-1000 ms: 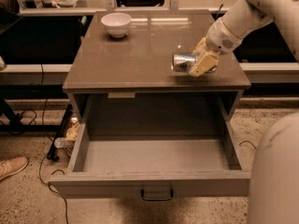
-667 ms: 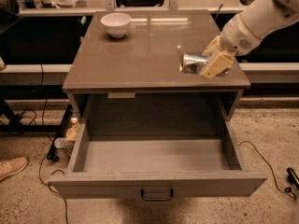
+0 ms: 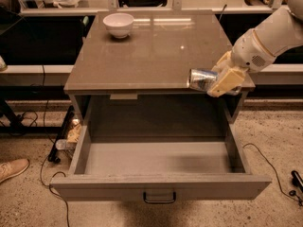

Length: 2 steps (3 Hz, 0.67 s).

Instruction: Place redbull can into top drawer

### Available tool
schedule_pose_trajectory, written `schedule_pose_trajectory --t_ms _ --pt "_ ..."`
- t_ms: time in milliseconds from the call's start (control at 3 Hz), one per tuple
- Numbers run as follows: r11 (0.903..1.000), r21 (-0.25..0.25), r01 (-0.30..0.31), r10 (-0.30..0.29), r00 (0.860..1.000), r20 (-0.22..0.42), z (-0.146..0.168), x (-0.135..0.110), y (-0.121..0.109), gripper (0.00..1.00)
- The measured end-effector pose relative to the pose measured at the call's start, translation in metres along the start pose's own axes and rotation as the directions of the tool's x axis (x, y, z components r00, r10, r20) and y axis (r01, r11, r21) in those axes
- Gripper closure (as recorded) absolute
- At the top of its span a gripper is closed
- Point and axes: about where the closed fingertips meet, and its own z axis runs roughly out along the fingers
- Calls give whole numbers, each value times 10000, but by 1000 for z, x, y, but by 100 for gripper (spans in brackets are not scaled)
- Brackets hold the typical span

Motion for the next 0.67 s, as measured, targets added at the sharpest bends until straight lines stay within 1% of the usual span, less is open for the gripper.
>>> schedule_pose_trajectory --t_ms 333,667 --pt "10000 -1 -2 2 10000 1 0 0 0 100" --pt "9987 -173 -470 475 9984 298 17 17 21 100"
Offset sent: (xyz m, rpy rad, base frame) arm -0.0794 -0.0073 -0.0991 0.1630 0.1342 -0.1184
